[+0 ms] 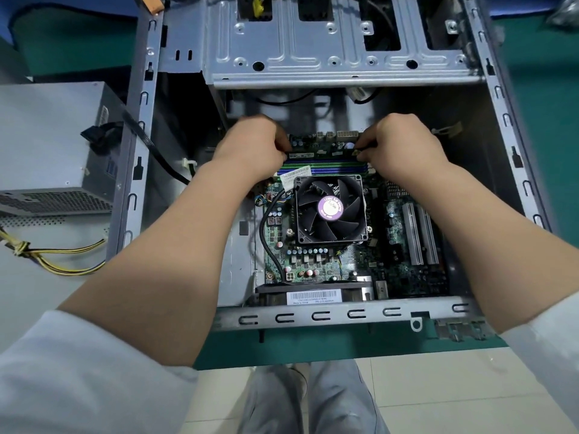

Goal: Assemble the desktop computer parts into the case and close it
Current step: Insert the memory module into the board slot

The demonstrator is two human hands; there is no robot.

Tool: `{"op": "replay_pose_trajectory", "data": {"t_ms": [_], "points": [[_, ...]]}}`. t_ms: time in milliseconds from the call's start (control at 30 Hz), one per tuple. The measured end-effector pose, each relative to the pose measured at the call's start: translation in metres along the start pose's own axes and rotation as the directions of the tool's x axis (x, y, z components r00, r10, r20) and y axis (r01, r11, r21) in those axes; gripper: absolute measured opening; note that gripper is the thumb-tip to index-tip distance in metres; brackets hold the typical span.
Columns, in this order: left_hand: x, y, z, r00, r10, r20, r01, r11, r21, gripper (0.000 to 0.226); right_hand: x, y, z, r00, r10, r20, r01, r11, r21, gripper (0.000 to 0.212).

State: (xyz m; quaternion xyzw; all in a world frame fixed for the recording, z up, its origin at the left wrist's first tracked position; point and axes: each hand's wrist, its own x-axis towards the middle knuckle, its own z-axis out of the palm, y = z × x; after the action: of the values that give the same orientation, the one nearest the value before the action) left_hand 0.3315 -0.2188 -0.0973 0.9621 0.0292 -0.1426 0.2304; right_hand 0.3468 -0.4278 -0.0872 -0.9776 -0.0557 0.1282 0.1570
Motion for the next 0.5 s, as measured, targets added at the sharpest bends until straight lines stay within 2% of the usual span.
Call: {"op": "replay_pose_trajectory", "data": {"t_ms": [500], "points": [[-0.0032,0.0048,0.0012,0.996,-0.084,-0.033,0.085,0.996,0.027,0.022,-0.0013,0.0011,-0.0014,1.0,0.005,-0.013,-0.005,1.0,0.0,0.02]]}}
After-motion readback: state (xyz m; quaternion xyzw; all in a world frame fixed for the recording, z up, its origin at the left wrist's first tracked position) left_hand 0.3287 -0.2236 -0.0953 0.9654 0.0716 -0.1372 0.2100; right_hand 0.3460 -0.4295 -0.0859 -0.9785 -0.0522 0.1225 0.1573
